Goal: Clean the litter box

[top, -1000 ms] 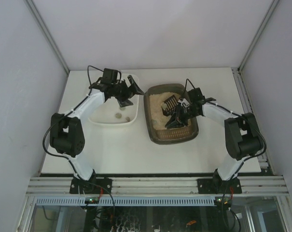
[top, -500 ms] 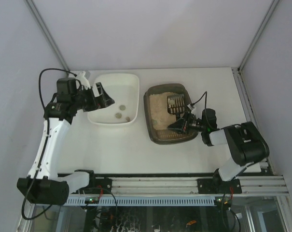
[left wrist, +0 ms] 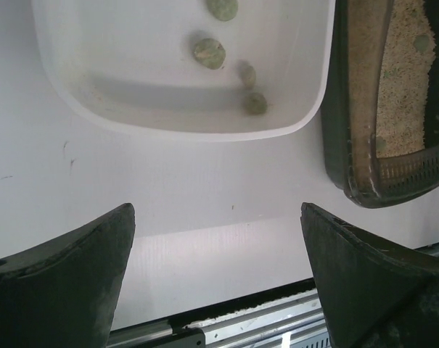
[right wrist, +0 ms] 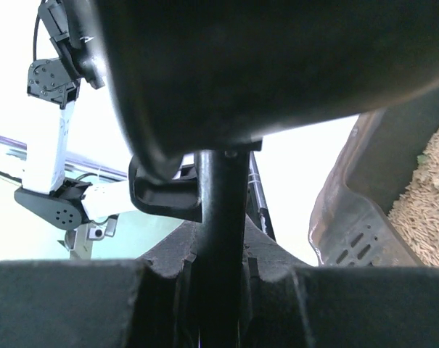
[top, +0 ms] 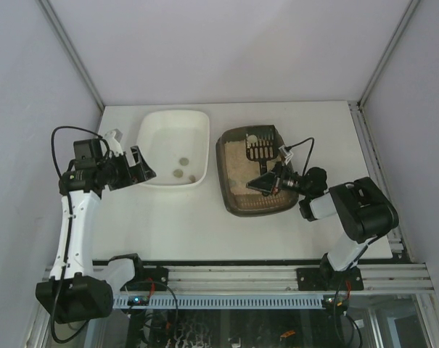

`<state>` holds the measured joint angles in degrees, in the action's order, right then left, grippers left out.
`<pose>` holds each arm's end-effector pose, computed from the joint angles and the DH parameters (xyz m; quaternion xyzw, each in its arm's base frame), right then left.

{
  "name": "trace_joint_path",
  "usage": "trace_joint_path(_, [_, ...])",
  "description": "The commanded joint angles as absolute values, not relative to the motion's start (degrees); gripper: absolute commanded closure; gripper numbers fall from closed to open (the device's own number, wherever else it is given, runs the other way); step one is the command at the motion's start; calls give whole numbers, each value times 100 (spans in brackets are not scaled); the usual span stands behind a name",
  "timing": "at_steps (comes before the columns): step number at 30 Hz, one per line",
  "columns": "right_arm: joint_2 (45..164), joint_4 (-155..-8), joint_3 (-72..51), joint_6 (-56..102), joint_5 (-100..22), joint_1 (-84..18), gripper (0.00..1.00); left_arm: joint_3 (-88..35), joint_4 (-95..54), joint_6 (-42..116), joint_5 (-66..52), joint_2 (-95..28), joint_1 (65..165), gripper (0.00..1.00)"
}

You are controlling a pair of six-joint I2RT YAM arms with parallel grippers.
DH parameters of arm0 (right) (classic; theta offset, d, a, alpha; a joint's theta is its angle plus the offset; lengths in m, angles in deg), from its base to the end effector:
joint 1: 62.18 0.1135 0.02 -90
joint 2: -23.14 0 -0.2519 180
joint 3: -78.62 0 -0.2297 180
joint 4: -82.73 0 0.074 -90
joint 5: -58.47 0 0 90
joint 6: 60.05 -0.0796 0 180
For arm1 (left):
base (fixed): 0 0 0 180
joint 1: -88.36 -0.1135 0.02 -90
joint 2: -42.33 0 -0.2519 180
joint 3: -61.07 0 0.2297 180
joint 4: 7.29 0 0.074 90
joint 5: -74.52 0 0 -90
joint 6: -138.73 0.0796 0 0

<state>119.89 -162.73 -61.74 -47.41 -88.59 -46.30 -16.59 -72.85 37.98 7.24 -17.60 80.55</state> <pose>0.2610 0.1437 0.1878 -0.0171 0.6784 0.6977 0.2297 0.2138 -0.0017 0.2922 -0.0776 0.9142 -0.1928 0.3479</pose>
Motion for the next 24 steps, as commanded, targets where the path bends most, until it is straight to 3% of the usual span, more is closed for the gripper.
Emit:
trace_joint_path(1, [11769,-16818,-6434,-4680,-8773,-4909,100,-1488,-7216,4004,863,-1568,7885,0])
trace_joint_path(6, [11715,-16790,-6628,-4543,-8876,-4530,100,-1401,-7185,3976,917,-1547,7839,0])
trace_joint_path(13, [12059,-16810,-6188,-4982,-8693,-4925,100,-1338,-7142,3901,948,-1530,7818,0])
trace_joint_path(20, [12251,-16809,-5935,-5131,-8772,-4139,100,-1165,-7117,3902,948,-1384,7808,0])
trace_joint_path(24, [12368,-16817,-5725,-5701,-8472,-4398,100,-1183,-7140,3852,966,-1450,7804,0])
